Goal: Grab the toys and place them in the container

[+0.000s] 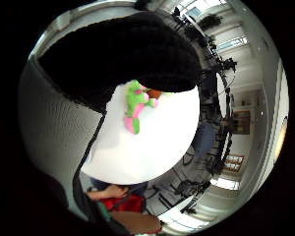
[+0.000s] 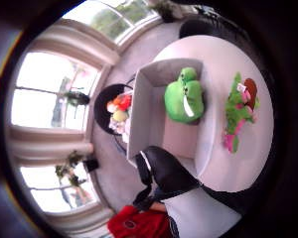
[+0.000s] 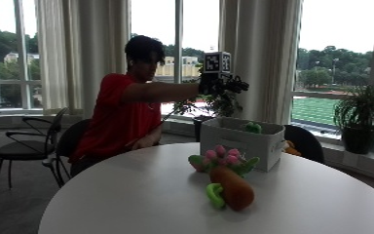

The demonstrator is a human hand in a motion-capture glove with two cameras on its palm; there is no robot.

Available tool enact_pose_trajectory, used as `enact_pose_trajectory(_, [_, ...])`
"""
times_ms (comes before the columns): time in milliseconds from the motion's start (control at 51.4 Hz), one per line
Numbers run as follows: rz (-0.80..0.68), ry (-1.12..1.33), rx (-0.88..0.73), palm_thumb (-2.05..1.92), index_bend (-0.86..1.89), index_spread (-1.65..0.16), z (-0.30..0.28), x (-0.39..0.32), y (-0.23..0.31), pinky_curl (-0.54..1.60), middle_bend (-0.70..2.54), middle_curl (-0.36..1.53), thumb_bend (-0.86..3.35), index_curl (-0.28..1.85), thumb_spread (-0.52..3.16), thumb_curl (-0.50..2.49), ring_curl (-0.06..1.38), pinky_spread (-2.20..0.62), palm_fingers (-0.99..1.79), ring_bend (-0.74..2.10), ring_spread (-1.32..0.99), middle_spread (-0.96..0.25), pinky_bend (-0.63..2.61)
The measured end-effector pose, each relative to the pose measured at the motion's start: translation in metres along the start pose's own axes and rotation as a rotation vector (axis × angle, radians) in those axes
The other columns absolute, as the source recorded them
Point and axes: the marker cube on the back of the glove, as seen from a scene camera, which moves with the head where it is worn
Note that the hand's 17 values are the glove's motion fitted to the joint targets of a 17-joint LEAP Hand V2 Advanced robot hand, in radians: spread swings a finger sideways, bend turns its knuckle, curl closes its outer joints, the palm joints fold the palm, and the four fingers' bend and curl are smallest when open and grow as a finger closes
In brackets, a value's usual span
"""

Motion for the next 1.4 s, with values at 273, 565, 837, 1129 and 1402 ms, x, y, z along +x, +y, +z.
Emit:
enact_pose_trajectory(273, [0.462,0.067,0.063,0.00,0.12,-0.34,0.040,0.122,0.042,0.34,0.15,0.45,-0.03,0.26,1.04,0.39,0.33,0.11,-0.17,0.39,-0.02,-0.09,1.20])
enact_pose_trajectory(565, [0.547,0.058,0.036,-0.03,0.15,-0.36,0.081,0.176,0.055,0.29,0.18,0.41,-0.04,0.26,1.07,0.34,0.33,0.11,-0.09,0.36,-0.02,-0.11,1.05])
enact_pose_trajectory(837, [0.550,0.077,0.005,-0.03,0.16,-0.38,0.121,0.189,0.032,0.28,0.18,0.39,-0.04,0.27,1.09,0.32,0.32,0.10,-0.07,0.33,-0.02,-0.12,0.98])
enact_pose_trajectory(1129, [0.525,0.045,-0.072,0.00,0.12,-0.38,0.187,0.188,0.006,0.30,0.17,0.36,-0.02,0.25,1.15,0.32,0.33,0.07,-0.04,0.36,-0.05,-0.13,1.00])
enact_pose_trajectory(1402, [0.496,0.251,-0.271,0.04,0.09,-0.38,0.220,0.202,0.000,0.37,0.14,0.33,-0.01,0.20,1.14,0.34,0.35,0.02,-0.07,0.44,-0.08,-0.12,1.24])
